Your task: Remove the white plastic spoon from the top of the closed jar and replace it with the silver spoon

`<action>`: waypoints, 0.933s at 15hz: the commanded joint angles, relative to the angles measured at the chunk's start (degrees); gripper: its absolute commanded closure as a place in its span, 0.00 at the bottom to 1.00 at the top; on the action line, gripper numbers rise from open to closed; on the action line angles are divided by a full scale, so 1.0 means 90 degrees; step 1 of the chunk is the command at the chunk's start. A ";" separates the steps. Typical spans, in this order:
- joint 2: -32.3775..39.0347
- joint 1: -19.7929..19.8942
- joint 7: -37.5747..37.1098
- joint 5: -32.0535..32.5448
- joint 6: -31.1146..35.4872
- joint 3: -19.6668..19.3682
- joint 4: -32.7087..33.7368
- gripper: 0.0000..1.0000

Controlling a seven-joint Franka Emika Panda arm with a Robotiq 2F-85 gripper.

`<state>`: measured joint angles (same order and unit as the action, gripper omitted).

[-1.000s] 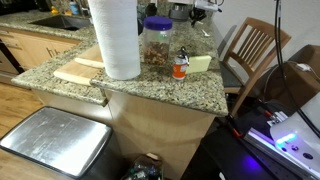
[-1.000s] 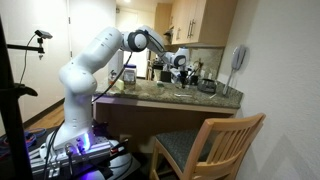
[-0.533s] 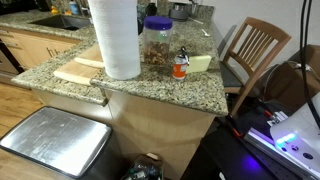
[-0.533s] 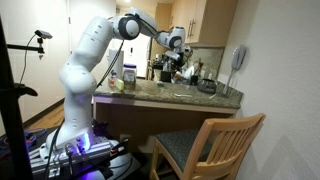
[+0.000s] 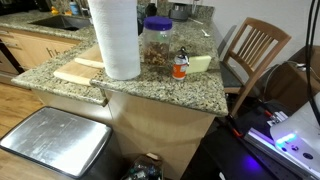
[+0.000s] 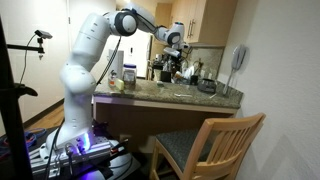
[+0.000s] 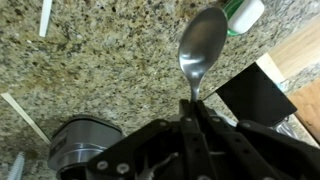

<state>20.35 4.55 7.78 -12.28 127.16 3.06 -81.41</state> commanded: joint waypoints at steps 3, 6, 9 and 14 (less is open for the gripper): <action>-0.0849 0.0074 0.1688 -0.0993 -0.0211 0.0577 -0.0301 0.98; -0.1322 0.0101 0.2593 -0.1722 -0.0612 0.0849 -0.0504 0.98; -0.1714 0.0029 0.3380 -0.2267 -0.1189 0.0979 -0.0895 0.98; -0.1708 -0.0434 0.3878 -0.2425 -0.1812 0.0681 -0.0840 0.93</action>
<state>4.88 2.61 42.85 -34.00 110.99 11.28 -89.28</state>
